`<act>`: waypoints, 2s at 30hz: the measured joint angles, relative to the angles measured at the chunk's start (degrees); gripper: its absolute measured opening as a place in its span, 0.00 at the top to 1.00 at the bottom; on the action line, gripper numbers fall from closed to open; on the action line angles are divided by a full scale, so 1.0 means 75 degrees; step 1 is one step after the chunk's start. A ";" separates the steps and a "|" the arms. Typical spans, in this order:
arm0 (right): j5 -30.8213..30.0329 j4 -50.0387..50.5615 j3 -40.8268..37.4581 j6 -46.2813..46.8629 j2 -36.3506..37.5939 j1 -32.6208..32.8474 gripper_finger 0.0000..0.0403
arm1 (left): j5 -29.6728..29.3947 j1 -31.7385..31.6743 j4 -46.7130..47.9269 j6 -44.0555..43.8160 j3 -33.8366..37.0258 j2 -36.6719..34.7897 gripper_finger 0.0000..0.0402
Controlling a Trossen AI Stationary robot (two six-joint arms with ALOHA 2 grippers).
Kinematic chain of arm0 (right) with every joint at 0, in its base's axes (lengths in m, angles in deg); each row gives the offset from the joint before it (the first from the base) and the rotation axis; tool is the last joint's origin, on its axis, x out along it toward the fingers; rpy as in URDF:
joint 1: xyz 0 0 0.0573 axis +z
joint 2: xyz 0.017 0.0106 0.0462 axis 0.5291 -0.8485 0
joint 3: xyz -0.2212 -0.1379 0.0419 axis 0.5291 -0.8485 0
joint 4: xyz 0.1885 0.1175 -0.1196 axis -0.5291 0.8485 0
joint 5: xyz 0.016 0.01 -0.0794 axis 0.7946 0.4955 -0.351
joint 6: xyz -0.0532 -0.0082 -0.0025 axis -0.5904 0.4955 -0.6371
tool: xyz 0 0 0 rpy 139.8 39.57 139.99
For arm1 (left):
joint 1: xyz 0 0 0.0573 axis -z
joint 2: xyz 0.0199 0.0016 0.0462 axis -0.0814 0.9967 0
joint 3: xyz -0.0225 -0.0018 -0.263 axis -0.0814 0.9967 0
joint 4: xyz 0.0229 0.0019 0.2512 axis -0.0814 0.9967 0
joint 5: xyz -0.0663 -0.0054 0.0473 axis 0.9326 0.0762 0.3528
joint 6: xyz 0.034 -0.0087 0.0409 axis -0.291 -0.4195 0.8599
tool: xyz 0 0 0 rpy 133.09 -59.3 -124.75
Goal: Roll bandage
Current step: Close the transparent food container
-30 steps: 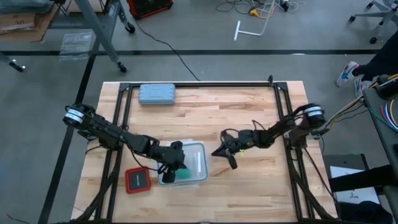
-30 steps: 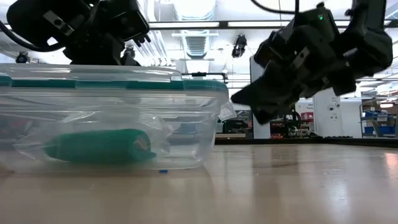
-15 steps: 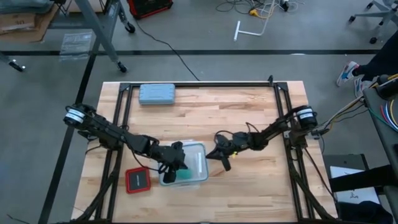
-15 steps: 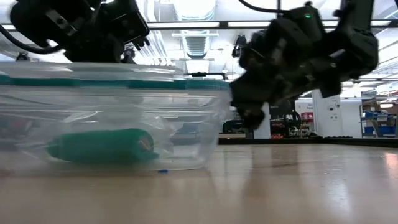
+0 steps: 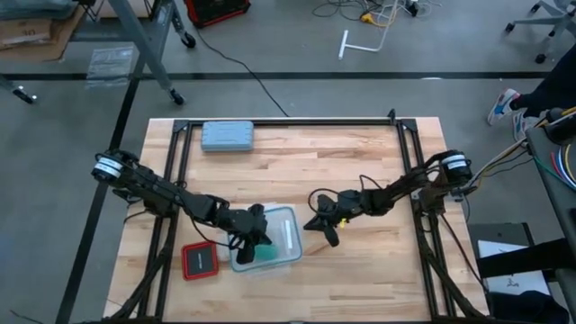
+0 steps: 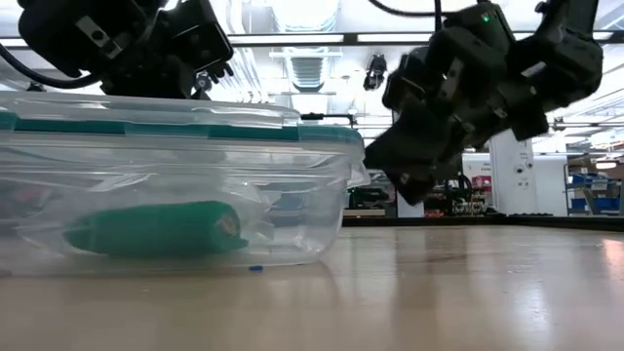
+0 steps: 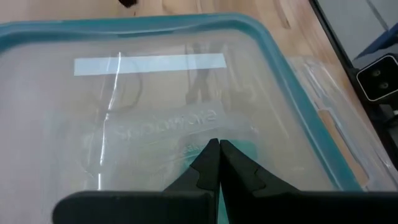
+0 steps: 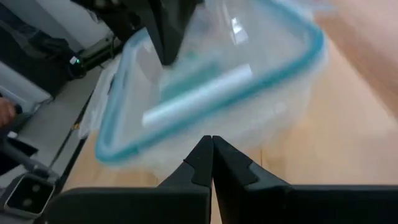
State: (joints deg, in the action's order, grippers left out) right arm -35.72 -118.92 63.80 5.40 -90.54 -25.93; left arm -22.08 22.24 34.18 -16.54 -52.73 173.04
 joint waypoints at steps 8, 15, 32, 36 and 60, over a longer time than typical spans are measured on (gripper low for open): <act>-0.0137 0.0367 0.0496 -0.0774 -0.0385 -0.0008 1.00 | -0.0056 -0.0027 -0.0512 0.0032 0.0047 0.0003 1.00; -0.0128 0.0223 0.0461 -0.0939 0.0009 0.0057 1.00 | 0.0037 0.0071 -0.0421 -0.0086 0.0040 0.0026 1.00; -0.0334 0.0297 0.0429 -0.1940 0.0300 0.0115 1.00 | -0.0281 0.0285 -0.0958 0.0111 0.0131 0.0026 1.00; -0.0620 0.0371 0.0429 -0.2035 0.0300 0.0115 1.00 | -0.0623 0.0285 -0.0970 0.0108 0.0131 0.0026 1.00; -0.1351 0.0635 0.0429 -0.2157 0.0279 0.0161 1.00 | -0.1335 0.0279 -0.0980 -0.0175 0.0128 0.0017 1.00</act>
State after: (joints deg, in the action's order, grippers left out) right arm -45.85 -114.16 67.02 -10.77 -88.45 -24.72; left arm -32.09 24.33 26.83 -17.86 -51.77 173.17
